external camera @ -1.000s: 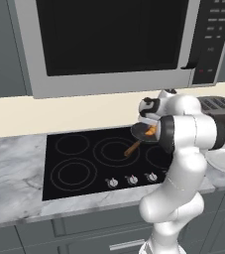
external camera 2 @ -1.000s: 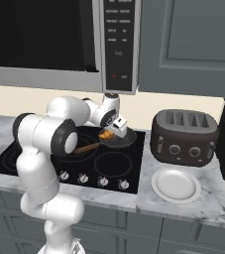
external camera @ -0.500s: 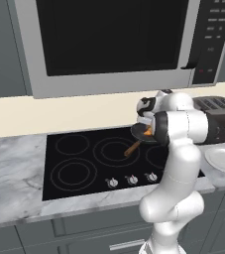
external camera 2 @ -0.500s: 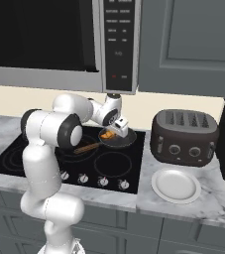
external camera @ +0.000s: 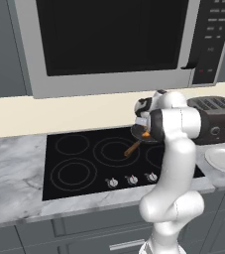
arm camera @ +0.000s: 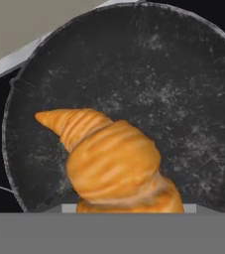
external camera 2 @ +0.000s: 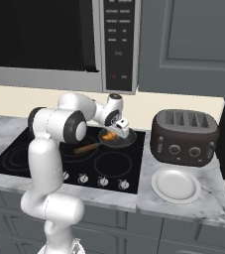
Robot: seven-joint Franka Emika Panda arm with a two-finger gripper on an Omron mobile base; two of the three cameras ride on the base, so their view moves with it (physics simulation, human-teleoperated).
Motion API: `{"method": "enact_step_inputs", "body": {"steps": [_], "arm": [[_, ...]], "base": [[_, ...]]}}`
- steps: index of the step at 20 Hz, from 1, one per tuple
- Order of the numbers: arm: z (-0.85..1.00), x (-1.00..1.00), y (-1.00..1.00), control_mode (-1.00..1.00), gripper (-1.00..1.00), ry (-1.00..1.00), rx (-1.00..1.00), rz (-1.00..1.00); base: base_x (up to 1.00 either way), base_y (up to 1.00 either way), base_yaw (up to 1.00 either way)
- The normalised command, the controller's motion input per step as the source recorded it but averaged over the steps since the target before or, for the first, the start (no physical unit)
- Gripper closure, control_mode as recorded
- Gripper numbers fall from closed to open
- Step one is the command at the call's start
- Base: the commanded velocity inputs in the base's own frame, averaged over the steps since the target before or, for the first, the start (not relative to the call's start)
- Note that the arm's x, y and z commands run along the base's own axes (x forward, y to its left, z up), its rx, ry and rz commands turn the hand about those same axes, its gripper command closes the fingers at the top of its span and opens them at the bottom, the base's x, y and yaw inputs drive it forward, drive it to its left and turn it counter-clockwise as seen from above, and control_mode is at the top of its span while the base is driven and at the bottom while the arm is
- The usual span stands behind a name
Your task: Pick the croissant and place it on the pan. Then turn on the stove to warm the croissant.
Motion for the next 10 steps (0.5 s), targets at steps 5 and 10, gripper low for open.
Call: {"method": "enact_step_inputs", "body": {"steps": [5,10], "arm": [[-0.18,0.22,-0.04,-1.0,1.0,0.04,0.0,0.0],[-0.18,0.25,-0.09,-1.0,1.0,0.04,0.0,0.01]], "base": [[0.0,0.0,0.0],[0.0,0.0,0.0]]}}
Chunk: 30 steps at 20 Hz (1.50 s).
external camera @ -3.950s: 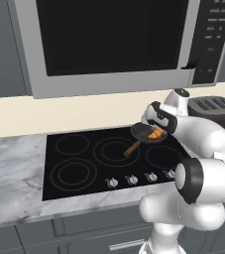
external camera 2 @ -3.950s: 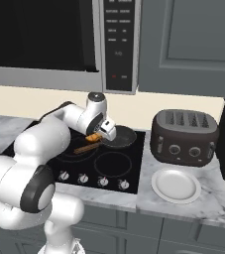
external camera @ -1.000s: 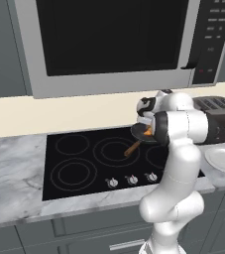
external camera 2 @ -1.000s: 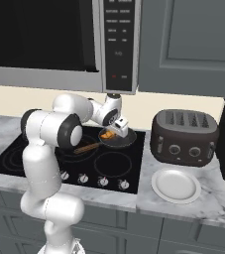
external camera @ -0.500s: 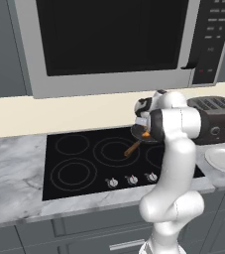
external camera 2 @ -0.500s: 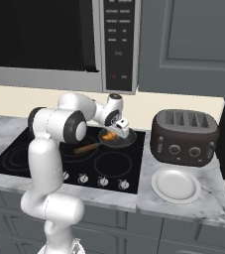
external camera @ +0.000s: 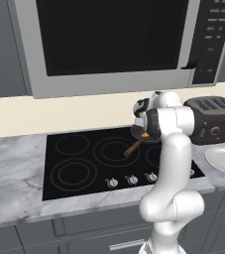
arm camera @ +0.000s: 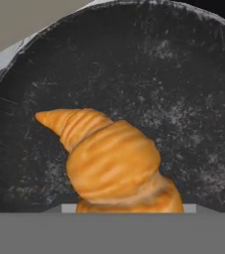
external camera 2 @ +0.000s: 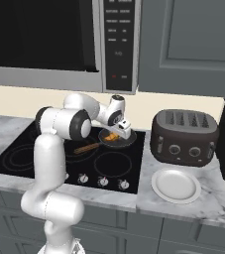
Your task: Pick the croissant and place it on the pan. Then turn on the stove to warm the croissant.
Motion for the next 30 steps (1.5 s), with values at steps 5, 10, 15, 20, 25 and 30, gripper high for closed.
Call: {"method": "enact_step_inputs", "body": {"steps": [5,10,15,20,25,30], "arm": [[-0.19,0.19,-0.05,-1.0,-1.0,0.04,0.0,0.01],[-0.08,0.06,0.0,-1.0,-1.0,0.03,0.0,0.0],[0.0,0.0,0.0,-1.0,-1.0,0.02,0.0,0.0],[0.0,0.0,-0.02,-1.0,-1.0,0.0,0.0,0.02],[0.01,0.0,0.0,-1.0,-1.0,0.0,0.0,0.03],[0.12,-0.04,0.0,-1.0,-1.0,0.0,0.0,0.03]], "base": [[0.0,0.0,0.0],[0.0,0.0,0.0],[0.0,0.0,0.0],[0.0,0.0,0.0],[0.0,0.0,0.0],[0.0,0.0,0.0]]}}
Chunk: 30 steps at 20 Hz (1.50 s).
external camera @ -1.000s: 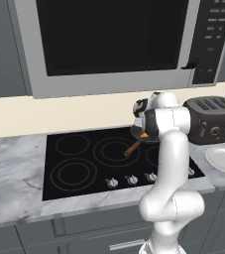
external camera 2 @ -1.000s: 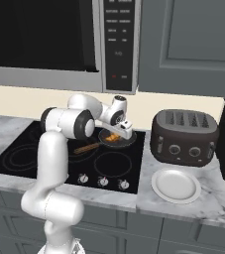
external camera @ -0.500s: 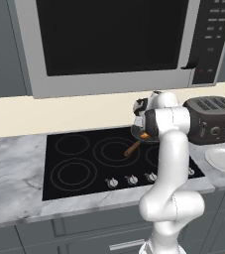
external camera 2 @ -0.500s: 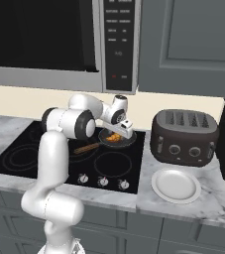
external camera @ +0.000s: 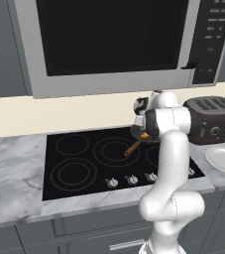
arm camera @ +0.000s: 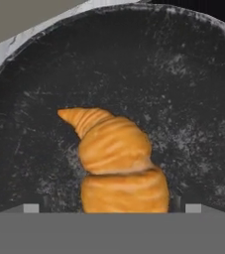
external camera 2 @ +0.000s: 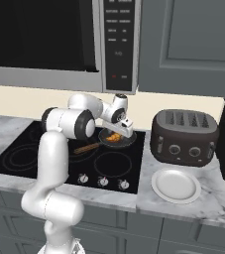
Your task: Pick the croissant and place it on the pan. Then turn on the stove to warm the croissant.
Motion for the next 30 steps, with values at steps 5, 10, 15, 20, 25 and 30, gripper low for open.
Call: {"method": "enact_step_inputs", "body": {"steps": [5,10,15,20,25,30], "arm": [[0.13,-0.13,0.0,-1.0,-1.0,0.0,0.0,0.03],[0.07,-0.09,0.0,-1.0,-1.0,0.0,0.0,0.02],[0.06,-0.12,0.0,-1.0,-1.0,0.0,0.0,0.01],[0.0,-0.2,0.0,-1.0,-1.0,0.0,0.0,0.02],[0.0,-0.2,0.0,-1.0,-1.0,-0.03,0.0,0.03],[0.0,-0.2,0.0,-1.0,-1.0,-0.09,0.0,0.02]], "base": [[0.0,0.0,0.0],[0.0,0.0,0.0],[0.0,0.0,0.0],[0.0,0.0,0.0],[0.0,0.0,0.0],[0.0,0.0,0.0]]}}
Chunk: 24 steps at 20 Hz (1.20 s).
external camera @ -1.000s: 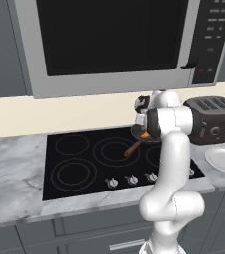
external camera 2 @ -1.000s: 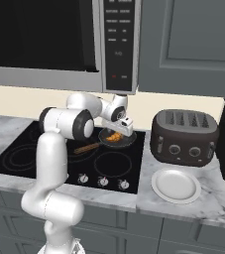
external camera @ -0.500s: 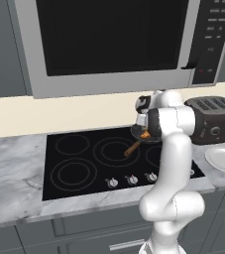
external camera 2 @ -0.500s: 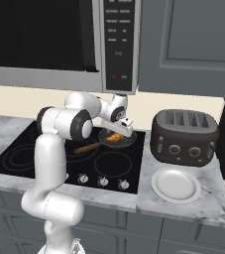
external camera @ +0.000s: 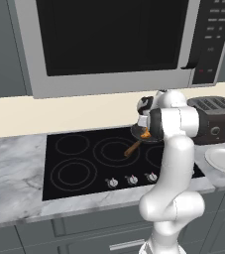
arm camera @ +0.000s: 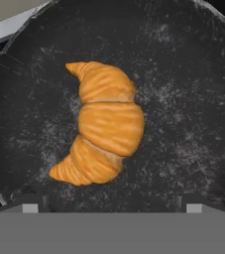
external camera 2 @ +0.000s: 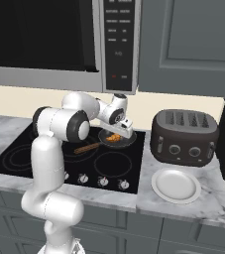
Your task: Pick the croissant and place it on the pan. Then turn on the stove to warm the croissant.
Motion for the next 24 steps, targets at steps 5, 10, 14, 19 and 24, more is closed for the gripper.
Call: {"method": "enact_step_inputs", "body": {"steps": [5,10,14,19,24], "arm": [[0.0,-0.12,0.0,-1.0,-1.0,-0.21,0.0,0.03],[0.0,-0.02,0.0,-1.0,-1.0,-0.23,0.0,0.05],[0.12,-0.05,0.0,-1.0,-1.0,-0.19,0.0,0.05],[0.32,-0.12,0.0,-1.0,-1.0,-0.19,0.0,0.06],[0.43,-0.32,0.05,-1.0,-1.0,-0.23,-0.01,0.09]], "base": [[0.0,0.0,0.0],[0.0,0.0,0.0],[0.0,0.0,0.0],[0.0,0.0,0.0],[0.0,0.0,0.0]]}}
